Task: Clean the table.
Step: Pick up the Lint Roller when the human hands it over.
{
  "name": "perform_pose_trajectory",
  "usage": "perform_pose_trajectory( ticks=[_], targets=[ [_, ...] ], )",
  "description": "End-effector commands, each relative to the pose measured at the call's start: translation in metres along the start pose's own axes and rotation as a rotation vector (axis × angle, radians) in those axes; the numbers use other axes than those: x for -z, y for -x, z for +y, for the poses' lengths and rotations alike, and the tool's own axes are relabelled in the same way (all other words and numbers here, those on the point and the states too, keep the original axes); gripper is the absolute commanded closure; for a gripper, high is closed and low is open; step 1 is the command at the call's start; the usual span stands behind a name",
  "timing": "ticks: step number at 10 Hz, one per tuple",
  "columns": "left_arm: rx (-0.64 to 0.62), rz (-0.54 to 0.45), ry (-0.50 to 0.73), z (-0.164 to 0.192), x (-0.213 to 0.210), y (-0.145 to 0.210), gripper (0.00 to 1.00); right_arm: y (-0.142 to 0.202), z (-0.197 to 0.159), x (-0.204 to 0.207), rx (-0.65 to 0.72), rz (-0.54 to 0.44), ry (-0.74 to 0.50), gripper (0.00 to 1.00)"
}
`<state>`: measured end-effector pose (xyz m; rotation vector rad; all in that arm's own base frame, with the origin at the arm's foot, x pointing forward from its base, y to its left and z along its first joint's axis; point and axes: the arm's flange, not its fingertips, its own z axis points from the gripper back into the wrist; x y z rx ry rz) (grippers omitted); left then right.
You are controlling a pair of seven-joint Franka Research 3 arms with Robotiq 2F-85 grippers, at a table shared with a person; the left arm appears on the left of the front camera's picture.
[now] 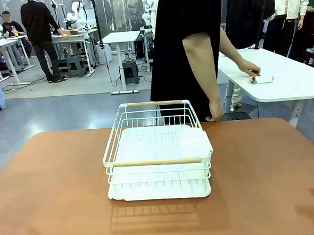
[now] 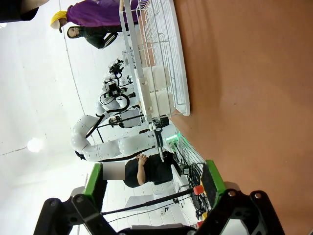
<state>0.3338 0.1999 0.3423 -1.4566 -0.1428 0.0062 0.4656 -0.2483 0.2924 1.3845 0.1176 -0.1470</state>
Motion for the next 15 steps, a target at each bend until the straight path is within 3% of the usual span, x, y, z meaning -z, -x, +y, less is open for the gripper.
perform_pose_trajectory(
  ticks=[1, 15],
  targets=[
    [-0.002, -0.003, -0.003, 0.0002, -0.0010, 0.0002, 0.00, -0.0009, 0.0015, 0.0012, -0.003, 0.001, 0.006, 0.00],
    [-0.002, -0.003, -0.003, 0.0002, -0.0010, 0.0002, 0.00, -0.0009, 0.0015, 0.0012, -0.003, 0.001, 0.006, 0.00]
  ],
)
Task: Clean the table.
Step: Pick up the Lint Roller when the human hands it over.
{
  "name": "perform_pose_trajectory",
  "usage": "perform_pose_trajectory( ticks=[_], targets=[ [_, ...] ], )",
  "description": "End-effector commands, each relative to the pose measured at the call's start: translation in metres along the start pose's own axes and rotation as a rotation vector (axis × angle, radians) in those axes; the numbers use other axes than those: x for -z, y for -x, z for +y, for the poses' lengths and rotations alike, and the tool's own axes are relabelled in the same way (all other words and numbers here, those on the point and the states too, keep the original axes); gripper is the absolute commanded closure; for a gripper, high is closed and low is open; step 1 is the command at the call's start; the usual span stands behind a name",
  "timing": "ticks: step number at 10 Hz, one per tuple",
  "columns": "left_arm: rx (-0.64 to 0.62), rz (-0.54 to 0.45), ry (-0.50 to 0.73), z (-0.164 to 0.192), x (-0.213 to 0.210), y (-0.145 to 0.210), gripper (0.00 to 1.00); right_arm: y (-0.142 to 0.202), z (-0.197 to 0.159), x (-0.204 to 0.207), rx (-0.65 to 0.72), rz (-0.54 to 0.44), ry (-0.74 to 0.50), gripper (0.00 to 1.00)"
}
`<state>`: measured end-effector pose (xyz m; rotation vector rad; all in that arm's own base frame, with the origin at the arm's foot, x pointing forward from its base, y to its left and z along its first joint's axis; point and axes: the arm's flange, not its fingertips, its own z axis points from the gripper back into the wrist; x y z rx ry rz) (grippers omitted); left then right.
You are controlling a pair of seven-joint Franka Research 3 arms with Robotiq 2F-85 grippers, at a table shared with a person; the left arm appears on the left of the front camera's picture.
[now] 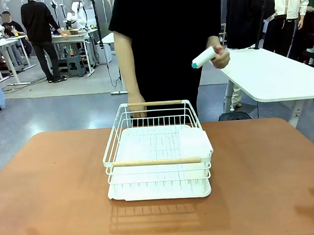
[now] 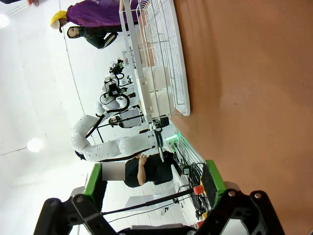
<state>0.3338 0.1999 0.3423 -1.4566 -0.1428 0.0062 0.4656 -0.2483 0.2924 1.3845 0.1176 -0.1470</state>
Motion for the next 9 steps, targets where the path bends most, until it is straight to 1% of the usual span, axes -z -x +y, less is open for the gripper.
perform_pose_trajectory(
  ticks=[1, 9],
  targets=[
    [-0.002, -0.003, -0.003, 0.0002, -0.0010, 0.0002, 0.00, -0.0009, 0.0015, 0.0012, -0.003, 0.001, 0.006, 0.00],
    [-0.002, -0.003, -0.003, 0.0002, -0.0010, 0.0002, 0.00, -0.0009, 0.0015, 0.0012, -0.003, 0.001, 0.006, 0.00]
  ],
)
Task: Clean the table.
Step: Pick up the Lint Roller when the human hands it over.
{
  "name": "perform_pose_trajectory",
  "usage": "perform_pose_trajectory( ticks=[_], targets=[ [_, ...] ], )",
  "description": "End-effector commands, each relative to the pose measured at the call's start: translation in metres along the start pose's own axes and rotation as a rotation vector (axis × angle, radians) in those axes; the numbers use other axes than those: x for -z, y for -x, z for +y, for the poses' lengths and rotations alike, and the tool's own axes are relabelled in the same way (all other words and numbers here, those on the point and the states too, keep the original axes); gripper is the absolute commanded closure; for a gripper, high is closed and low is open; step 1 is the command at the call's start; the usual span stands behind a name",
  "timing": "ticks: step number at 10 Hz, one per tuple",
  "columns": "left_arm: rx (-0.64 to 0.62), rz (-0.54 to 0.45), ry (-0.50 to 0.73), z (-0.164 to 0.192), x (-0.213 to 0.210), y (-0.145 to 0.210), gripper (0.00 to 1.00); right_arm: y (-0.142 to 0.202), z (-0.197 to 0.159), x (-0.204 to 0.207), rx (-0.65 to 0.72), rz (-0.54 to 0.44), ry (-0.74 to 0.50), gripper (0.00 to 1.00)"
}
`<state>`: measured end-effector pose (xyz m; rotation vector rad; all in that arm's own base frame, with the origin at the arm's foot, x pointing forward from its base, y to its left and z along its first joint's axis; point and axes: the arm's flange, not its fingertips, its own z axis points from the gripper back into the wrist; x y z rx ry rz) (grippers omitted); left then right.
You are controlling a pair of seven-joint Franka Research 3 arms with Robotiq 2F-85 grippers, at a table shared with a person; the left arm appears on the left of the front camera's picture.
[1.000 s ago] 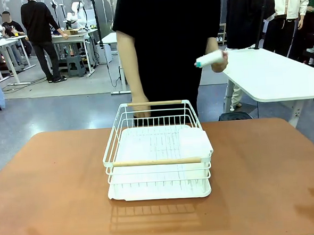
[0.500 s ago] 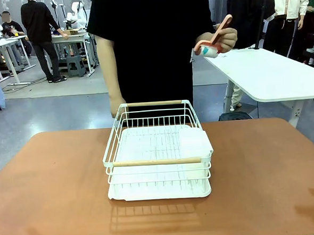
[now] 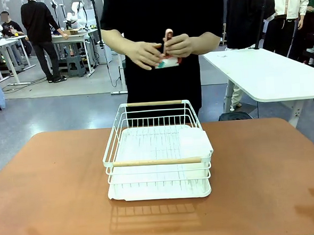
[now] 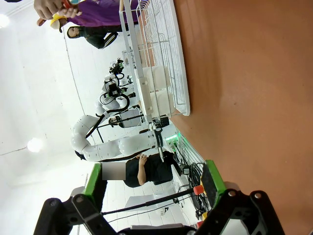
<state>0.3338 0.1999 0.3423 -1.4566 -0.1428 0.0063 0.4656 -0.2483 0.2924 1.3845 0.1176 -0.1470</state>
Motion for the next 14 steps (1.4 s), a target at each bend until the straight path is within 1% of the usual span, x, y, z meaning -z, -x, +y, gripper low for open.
perform_pose_trajectory(
  ticks=[1, 14],
  targets=[
    [-0.002, -0.003, -0.003, 0.0002, -0.0010, 0.0002, 0.00, -0.0009, 0.0015, 0.0012, -0.003, 0.001, 0.006, 0.00],
    [-0.002, -0.003, -0.003, 0.0002, -0.0010, 0.0002, 0.00, -0.0009, 0.0015, 0.0012, -0.003, 0.001, 0.006, 0.00]
  ],
)
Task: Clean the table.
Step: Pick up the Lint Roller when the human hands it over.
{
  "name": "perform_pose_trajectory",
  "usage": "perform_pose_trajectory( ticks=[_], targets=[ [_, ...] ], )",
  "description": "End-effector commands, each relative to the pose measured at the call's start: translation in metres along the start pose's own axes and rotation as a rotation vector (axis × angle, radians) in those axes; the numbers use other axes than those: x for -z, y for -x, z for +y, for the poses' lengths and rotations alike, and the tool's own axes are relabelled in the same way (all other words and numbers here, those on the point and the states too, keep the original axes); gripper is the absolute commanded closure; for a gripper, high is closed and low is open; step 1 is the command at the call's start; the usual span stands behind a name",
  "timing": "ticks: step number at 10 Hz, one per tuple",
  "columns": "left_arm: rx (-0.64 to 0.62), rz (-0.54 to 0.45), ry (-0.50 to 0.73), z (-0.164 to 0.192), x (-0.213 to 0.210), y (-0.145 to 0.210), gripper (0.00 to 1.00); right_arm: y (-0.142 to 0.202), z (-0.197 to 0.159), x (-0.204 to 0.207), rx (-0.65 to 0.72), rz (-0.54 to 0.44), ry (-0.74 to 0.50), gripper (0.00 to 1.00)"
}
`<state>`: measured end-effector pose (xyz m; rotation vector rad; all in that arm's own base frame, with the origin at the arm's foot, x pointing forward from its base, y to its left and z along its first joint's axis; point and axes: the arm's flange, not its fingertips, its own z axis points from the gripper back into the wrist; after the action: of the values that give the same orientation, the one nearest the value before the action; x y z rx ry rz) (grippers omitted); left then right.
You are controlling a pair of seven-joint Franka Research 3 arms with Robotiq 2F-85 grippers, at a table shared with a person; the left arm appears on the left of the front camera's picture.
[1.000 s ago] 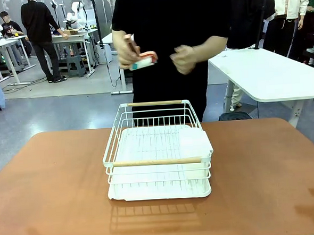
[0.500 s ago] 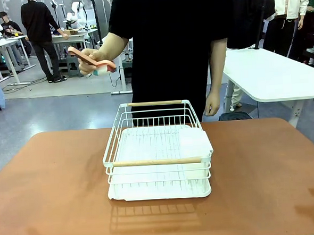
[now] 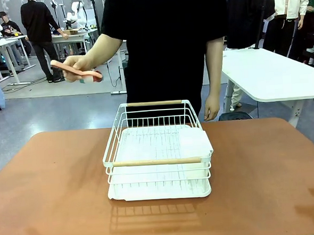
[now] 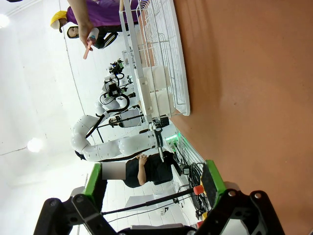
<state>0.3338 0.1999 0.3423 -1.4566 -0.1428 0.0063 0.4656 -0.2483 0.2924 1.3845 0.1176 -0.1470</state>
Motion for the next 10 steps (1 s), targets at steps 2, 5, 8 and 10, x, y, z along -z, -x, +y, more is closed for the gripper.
perform_pose_trajectory(
  ticks=[2, 5, 8, 10],
  targets=[
    [-0.002, -0.003, -0.003, 0.000, -0.001, 0.000, 0.00, -0.001, 0.002, 0.001, -0.003, 0.001, 0.006, 0.00],
    [0.000, 0.000, 0.000, 0.000, 0.000, 0.000, 0.00, -0.001, 0.002, 0.001, -0.003, 0.001, 0.006, 0.00],
    [-0.141, -0.024, -0.002, -0.080, 0.005, -0.004, 0.00, -0.001, 0.002, 0.001, -0.003, 0.001, 0.006, 0.00],
    [-0.209, -0.044, -0.050, -0.120, 0.013, -0.014, 0.00, -0.001, 0.002, 0.001, -0.003, 0.001, 0.006, 0.00]
  ],
)
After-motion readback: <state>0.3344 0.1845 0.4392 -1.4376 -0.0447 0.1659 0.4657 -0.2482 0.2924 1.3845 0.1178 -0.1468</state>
